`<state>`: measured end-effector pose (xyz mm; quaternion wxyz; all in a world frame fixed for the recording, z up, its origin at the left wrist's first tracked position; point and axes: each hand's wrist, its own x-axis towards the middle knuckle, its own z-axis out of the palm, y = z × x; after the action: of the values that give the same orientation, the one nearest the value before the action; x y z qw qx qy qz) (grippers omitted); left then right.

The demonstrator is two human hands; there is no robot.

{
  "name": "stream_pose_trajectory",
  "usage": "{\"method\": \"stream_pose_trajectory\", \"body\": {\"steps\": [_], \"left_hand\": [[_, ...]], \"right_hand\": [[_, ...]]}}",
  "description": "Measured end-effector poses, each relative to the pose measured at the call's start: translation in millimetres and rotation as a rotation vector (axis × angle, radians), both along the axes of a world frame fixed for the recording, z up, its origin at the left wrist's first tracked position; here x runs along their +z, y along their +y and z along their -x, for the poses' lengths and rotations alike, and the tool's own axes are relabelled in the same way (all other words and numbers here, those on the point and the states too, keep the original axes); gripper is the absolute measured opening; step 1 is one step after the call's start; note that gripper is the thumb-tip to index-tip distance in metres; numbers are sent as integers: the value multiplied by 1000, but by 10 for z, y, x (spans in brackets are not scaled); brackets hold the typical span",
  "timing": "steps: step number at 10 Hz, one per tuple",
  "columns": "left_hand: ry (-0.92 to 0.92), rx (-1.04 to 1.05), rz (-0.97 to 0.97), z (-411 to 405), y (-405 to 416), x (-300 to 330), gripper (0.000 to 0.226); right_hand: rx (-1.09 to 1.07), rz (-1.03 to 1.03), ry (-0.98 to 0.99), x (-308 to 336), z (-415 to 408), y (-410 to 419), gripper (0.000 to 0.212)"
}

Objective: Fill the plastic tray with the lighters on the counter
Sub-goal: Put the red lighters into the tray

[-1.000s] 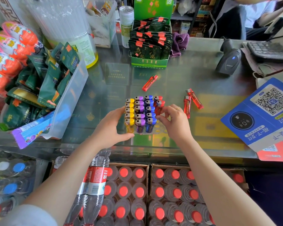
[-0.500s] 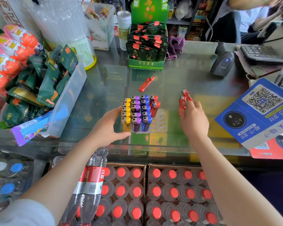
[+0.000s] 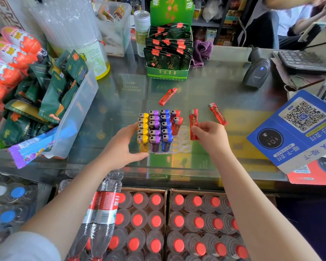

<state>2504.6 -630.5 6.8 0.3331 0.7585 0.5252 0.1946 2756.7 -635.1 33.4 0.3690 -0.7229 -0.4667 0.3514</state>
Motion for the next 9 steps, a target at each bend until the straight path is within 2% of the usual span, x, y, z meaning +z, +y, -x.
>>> {"method": "stream_pose_trajectory", "body": {"steps": [1,2,3,5,9], "left_hand": [[3,-3,-14,-2,3,-6,63],[2,-2,-14,-4,4,-6,63],[2,-16,-9,-4,13,-6,63],[-4,-9,-30,-13,-1,10,62],[10,-11,-28,-1,9,-18,66]], "right_hand": [[27,-177,200,82,102,-138,4],[147,-252,224,77,208,-234,16],[181,-222,146,5,254,-261,27],[199,-228,9,-68,306,-205,12],[384,-339,-403,29,287,-165,13]]}}
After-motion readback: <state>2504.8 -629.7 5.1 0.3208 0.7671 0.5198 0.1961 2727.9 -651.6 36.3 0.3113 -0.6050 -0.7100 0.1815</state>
